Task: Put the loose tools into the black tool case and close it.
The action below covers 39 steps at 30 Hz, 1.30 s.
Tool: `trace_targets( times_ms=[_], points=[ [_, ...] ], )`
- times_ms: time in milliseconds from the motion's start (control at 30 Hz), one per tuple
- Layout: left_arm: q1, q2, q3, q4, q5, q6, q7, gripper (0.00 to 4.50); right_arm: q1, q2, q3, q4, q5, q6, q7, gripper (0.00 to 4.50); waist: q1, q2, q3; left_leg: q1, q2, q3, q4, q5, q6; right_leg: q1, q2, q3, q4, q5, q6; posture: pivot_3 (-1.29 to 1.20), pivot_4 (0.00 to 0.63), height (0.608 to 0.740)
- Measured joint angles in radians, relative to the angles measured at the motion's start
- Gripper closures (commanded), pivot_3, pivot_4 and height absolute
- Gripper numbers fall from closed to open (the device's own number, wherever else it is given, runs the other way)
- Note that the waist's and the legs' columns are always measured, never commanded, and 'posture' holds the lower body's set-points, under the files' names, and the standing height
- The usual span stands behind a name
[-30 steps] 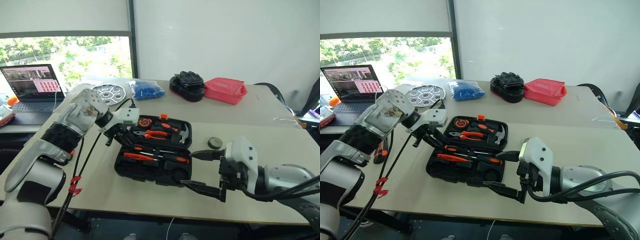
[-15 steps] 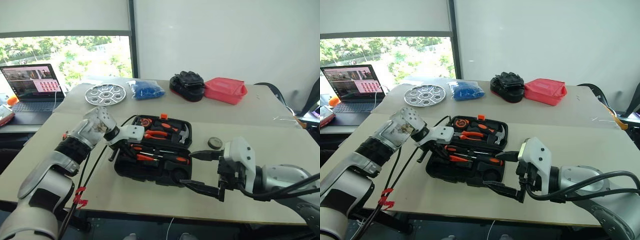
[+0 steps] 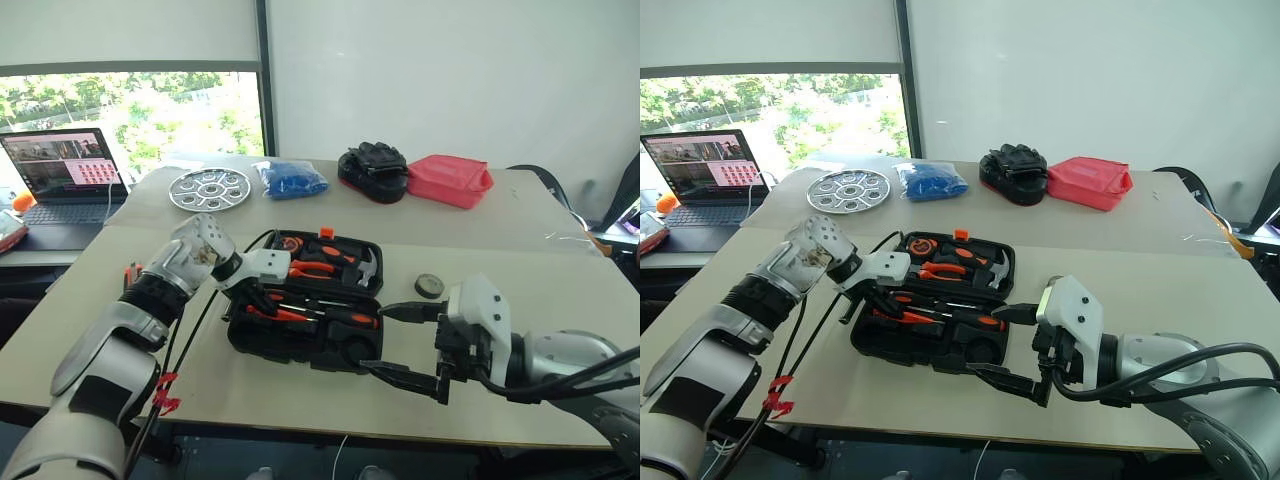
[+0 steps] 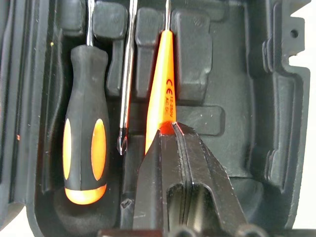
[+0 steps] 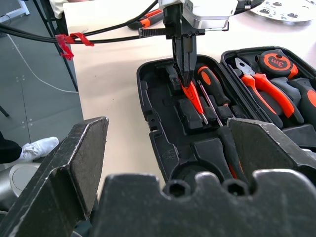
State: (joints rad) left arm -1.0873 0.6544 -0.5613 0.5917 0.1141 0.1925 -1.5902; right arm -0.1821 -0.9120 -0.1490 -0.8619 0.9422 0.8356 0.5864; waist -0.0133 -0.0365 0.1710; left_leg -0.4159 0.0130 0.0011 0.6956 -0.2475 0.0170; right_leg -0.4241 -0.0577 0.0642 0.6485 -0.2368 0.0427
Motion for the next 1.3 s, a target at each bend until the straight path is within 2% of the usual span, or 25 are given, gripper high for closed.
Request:
trace_targets(
  times_ms=[433,700,1300],
  points=[
    [0.000,-0.033,0.033,0.052,0.018,-0.034,0.011,4.47,0.001,0.000,0.000,0.000,0.000,0.000,0.001,0.00,0.006,0.000,0.000,0.000,0.000,0.000,0.003,0.000,0.000,0.002,0.000,0.000,0.001,0.001,0.001,0.00,0.150,0.740],
    [-0.012,-0.019,0.066,0.049,-0.036,0.034,-0.017,4.47,-0.003,0.001,0.000,0.000,0.002,0.000,0.001,0.00,0.001,0.000,0.000,0.000,0.000,0.000,0.002,0.000,0.000,0.001,0.000,0.000,0.000,0.001,0.001,0.00,0.150,0.740],
    [0.012,-0.044,0.074,0.048,0.037,-0.082,0.038,4.47,-0.006,0.002,0.000,0.000,0.007,0.000,-0.002,0.00,0.001,0.000,0.000,0.000,0.000,0.000,0.002,0.000,0.000,0.001,0.000,0.000,0.000,0.001,0.001,0.00,0.150,0.740]
  ],
)
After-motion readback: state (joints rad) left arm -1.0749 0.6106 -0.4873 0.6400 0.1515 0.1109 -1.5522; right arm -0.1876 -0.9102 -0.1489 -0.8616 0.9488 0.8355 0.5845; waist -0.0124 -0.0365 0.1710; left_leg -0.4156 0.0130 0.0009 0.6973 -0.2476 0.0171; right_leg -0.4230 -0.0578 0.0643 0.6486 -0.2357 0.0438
